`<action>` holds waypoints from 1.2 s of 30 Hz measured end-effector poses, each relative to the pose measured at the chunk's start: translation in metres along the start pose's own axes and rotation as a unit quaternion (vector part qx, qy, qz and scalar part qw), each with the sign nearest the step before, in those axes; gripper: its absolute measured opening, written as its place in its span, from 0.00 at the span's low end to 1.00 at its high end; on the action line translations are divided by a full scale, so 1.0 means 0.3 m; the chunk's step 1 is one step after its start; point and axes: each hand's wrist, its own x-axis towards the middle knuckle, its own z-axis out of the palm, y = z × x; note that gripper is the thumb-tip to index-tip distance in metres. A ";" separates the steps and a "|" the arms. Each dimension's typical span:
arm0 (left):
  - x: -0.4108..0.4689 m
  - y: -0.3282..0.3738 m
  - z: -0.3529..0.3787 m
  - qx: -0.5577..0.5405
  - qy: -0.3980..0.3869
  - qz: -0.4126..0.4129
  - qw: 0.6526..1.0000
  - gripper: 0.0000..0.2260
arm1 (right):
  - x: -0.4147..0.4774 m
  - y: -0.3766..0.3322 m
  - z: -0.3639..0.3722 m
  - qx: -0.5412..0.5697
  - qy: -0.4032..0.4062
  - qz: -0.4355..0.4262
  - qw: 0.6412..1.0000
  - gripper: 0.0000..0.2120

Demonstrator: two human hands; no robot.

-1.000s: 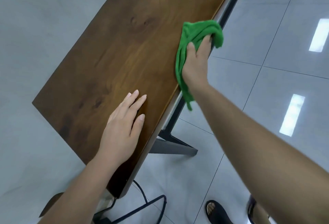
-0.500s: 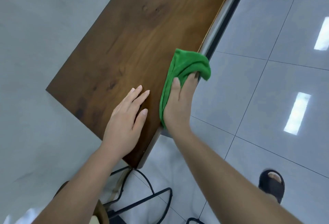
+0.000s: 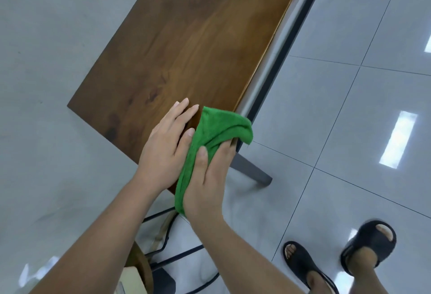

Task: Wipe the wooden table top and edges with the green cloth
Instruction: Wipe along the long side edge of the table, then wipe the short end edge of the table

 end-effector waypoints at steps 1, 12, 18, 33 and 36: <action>0.000 0.002 0.002 0.000 0.003 0.000 1.000 0.23 | 0.050 -0.008 -0.007 -0.005 0.002 -0.004 1.000 0.31; 0.003 0.021 0.022 0.019 0.038 -0.002 0.999 0.22 | 0.870 -0.206 -0.157 -0.132 0.005 -0.062 0.989 0.34; -0.014 0.018 0.025 0.011 0.076 -0.023 0.997 0.21 | 0.824 -0.200 -0.163 -0.343 -0.013 -0.171 0.924 0.32; -0.157 -0.010 0.060 -0.067 0.234 -0.194 0.950 0.17 | 0.306 -0.119 -0.085 -0.605 -0.212 -0.371 0.672 0.28; -0.226 -0.016 0.072 -0.103 0.259 -0.252 0.927 0.17 | 0.258 -0.110 -0.033 -0.610 -0.281 -0.380 0.636 0.30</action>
